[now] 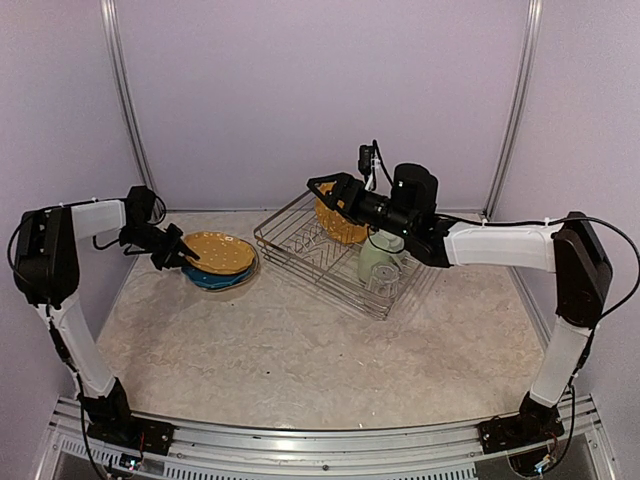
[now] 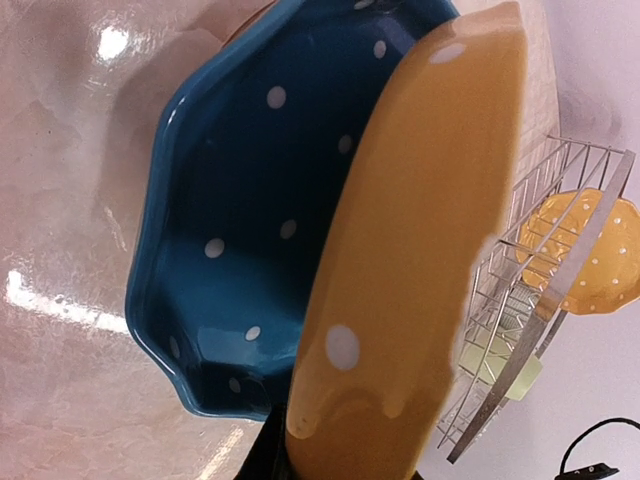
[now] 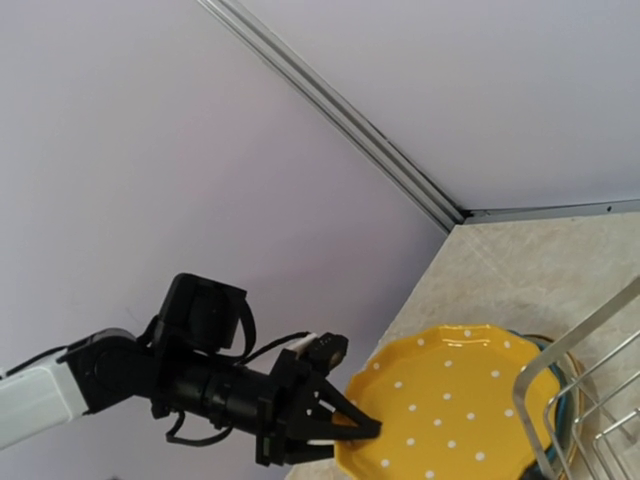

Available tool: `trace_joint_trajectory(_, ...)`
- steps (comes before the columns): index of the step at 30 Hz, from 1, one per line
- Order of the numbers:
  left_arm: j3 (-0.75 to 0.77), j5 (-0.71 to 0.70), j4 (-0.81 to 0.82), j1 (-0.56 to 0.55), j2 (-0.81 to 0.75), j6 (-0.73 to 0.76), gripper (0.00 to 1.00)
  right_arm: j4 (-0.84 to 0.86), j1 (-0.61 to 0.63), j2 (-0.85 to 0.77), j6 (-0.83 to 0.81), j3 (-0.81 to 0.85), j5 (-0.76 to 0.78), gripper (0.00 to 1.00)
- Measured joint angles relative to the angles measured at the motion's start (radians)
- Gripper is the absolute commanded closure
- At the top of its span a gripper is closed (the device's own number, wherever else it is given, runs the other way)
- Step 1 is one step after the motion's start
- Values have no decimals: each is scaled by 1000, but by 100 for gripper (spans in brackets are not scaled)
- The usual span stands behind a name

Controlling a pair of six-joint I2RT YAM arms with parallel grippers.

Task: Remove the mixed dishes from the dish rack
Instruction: Place the plate on the plate.

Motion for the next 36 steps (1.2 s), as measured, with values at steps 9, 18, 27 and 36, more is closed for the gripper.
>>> trace_joint_trajectory(9,7,16,3,0,3,16,58,0,-1,-11,-2,-35,6,18)
trace_joint_trajectory(18,11,12,8,0,3,24,37,0,-4,-21,-2,-46,14,18)
trace_joint_trajectory(27,51,-54,-53,10,-2,28,29,0,-4,-22,-2,-49,23,18)
trace_joint_trajectory(36,51,-81,-36,14,-56,28,22,-2,-4,-22,-11,-49,30,18)
